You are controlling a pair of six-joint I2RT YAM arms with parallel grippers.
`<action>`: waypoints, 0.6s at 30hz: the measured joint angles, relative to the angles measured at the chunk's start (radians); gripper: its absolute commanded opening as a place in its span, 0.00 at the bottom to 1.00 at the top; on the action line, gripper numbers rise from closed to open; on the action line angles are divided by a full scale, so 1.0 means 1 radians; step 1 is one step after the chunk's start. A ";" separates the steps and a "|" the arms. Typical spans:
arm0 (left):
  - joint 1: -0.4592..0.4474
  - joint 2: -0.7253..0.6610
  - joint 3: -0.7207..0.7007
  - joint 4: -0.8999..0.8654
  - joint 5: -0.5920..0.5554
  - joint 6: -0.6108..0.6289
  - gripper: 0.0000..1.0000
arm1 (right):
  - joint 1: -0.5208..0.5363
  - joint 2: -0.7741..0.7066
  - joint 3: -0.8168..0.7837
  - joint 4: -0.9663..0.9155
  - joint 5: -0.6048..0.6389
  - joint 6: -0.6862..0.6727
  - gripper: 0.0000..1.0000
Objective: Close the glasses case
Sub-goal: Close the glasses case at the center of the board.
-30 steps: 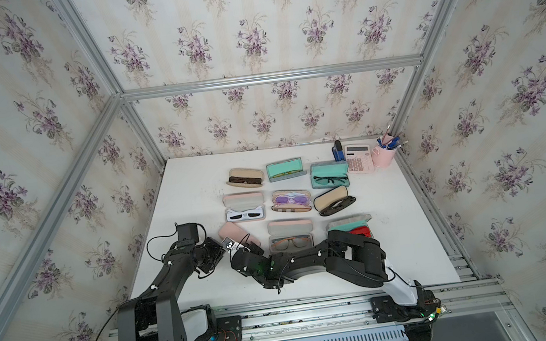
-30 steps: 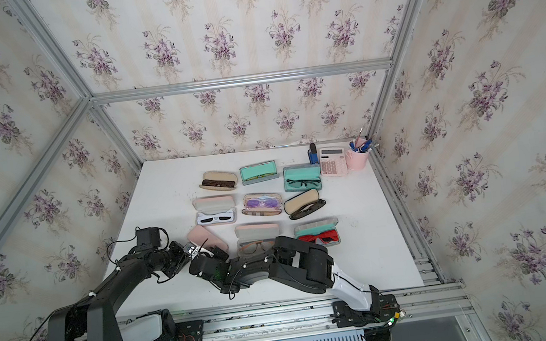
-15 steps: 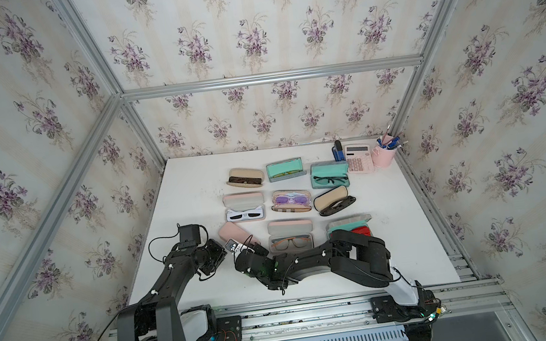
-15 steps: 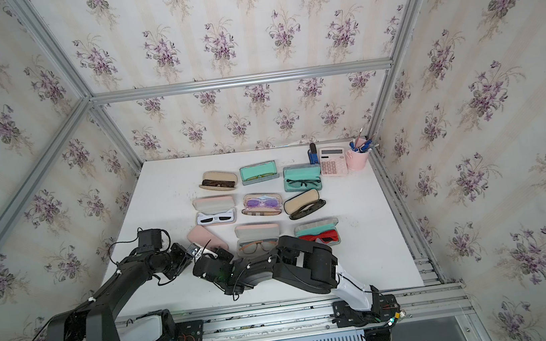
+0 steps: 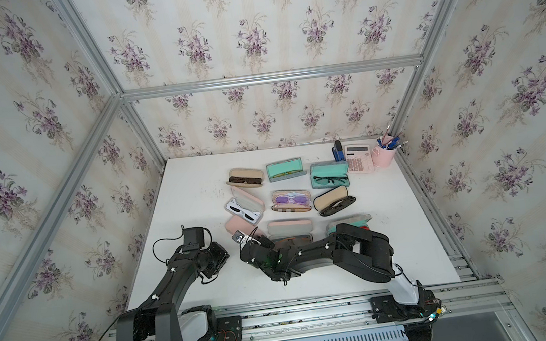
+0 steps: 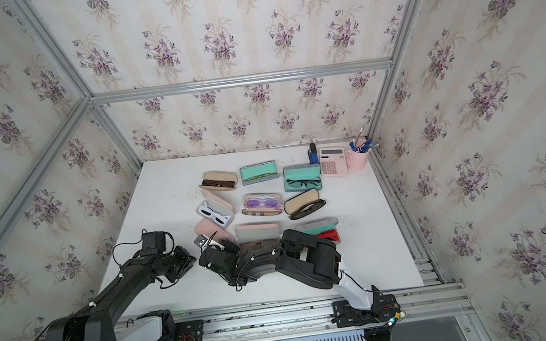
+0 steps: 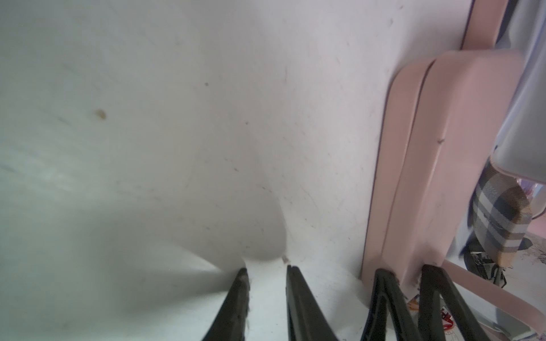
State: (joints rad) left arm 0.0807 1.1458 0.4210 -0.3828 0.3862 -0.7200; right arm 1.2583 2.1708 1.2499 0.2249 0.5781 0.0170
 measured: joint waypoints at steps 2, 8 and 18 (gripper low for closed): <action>0.000 -0.007 -0.003 -0.001 0.000 0.000 0.28 | -0.006 -0.010 0.000 -0.011 -0.019 -0.005 0.36; -0.006 -0.023 -0.010 -0.008 -0.008 0.000 0.29 | -0.022 -0.055 -0.042 -0.084 0.019 -0.034 0.38; -0.050 -0.063 -0.024 -0.008 -0.015 -0.004 0.41 | -0.022 -0.189 -0.140 -0.208 -0.088 -0.046 0.41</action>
State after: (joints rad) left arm 0.0311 1.0832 0.3969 -0.3908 0.3714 -0.7242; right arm 1.2366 1.9816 1.1095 0.0166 0.4904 -0.0288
